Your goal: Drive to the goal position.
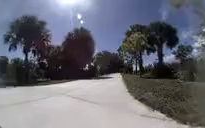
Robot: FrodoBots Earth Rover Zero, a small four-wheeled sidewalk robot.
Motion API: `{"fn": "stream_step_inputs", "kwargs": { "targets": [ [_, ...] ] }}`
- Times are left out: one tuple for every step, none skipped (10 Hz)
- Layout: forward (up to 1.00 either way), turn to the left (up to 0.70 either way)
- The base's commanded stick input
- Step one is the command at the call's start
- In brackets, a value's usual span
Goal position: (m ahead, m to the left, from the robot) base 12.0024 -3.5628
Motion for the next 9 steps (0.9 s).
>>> {"fn": "stream_step_inputs", "kwargs": {
  "targets": [
    [0.85,0.0],
    [0.85,0.0],
    [0.85,0.0],
    [0.85,0.0],
    [0.85,0.0],
    [0.85,0.0],
    [0.85,0.0],
    [0.85,0.0],
    [0.85,0.0]
  ]
}}
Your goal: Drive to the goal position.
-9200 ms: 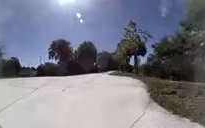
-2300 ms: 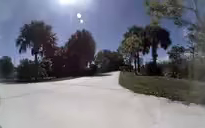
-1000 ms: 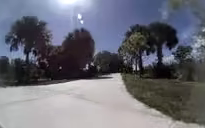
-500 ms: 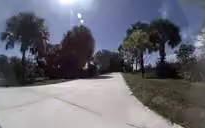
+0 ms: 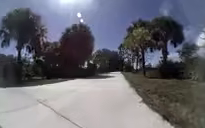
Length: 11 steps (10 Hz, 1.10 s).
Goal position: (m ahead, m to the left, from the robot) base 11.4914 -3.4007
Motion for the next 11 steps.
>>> {"fn": "stream_step_inputs", "kwargs": {
  "targets": [
    [0.85,0.0],
    [0.85,0.0],
    [0.85,0.0],
    [0.85,-0.02],
    [0.85,-0.13],
    [0.85,-0.3],
    [0.85,-0.33],
    [0.85,-0.33],
    [0.85,-0.2],
    [0.85,0.0],
    [0.85,0.0]
  ]
}}
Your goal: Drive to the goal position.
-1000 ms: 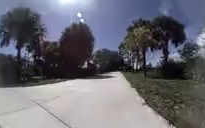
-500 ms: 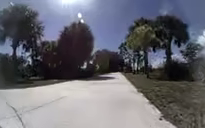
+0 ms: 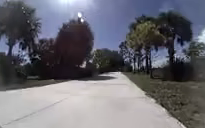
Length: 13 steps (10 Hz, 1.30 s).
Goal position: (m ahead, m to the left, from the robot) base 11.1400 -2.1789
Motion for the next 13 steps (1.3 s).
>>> {"fn": "stream_step_inputs", "kwargs": {
  "targets": [
    [0.85,0.0],
    [0.85,0.0],
    [0.85,0.0],
    [0.85,0.0],
    [0.85,0.0],
    [0.85,0.0],
    [0.85,0.0],
    [0.85,0.0],
    [0.85,0.0],
    [0.85,0.0],
    [0.85,0.0],
    [0.85,0.0],
    [0.85,0.0]
  ]
}}
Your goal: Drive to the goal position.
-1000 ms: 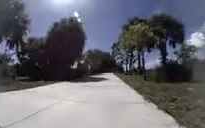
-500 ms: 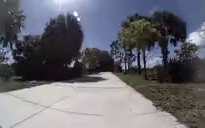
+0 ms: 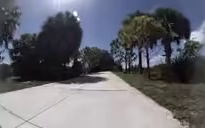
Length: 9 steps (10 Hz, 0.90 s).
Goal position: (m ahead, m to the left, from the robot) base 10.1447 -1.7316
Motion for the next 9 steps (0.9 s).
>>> {"fn": "stream_step_inputs", "kwargs": {
  "targets": [
    [0.85,0.0],
    [0.85,0.0],
    [0.85,0.0],
    [0.85,0.0],
    [0.85,0.0],
    [0.85,0.0],
    [0.85,0.0],
    [0.85,0.0],
    [0.85,0.0]
  ]
}}
